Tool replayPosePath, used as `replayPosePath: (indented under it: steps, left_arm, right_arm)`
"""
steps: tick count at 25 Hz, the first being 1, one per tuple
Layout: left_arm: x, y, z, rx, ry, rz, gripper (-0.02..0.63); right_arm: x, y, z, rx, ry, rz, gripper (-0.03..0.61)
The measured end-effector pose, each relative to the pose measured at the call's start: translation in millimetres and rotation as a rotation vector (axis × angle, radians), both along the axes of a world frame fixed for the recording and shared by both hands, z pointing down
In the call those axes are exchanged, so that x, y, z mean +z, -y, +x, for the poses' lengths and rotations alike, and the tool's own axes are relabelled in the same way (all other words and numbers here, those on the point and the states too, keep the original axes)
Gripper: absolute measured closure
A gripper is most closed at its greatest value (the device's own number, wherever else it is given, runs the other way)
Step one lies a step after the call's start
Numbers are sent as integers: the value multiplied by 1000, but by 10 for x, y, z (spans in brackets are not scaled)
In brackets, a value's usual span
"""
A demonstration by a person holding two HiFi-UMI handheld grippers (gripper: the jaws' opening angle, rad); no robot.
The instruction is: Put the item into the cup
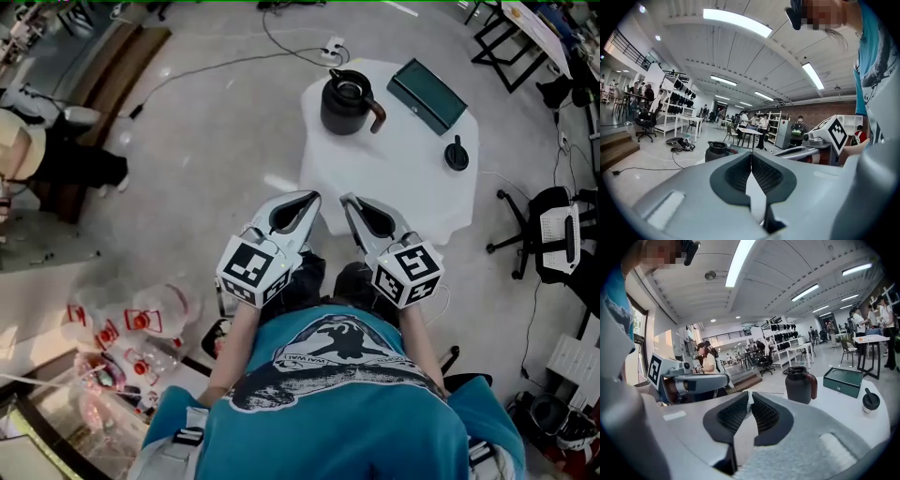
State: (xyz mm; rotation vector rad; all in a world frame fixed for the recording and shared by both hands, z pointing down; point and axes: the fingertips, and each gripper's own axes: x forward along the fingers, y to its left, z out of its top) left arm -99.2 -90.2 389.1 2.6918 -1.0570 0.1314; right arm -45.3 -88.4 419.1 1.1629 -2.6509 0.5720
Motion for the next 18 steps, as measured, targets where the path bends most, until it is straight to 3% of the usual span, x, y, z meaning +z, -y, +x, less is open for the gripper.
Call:
replayPosePath:
  steps: [11,18]
  left_arm:
    - [88,151,116,85,-23,-36,607]
    - [101,259,211,106,-22,-42,607]
  right_arm:
    - [95,89,221,111,-33,-45,551]
    - [90,256,228,100,-31,-52,551]
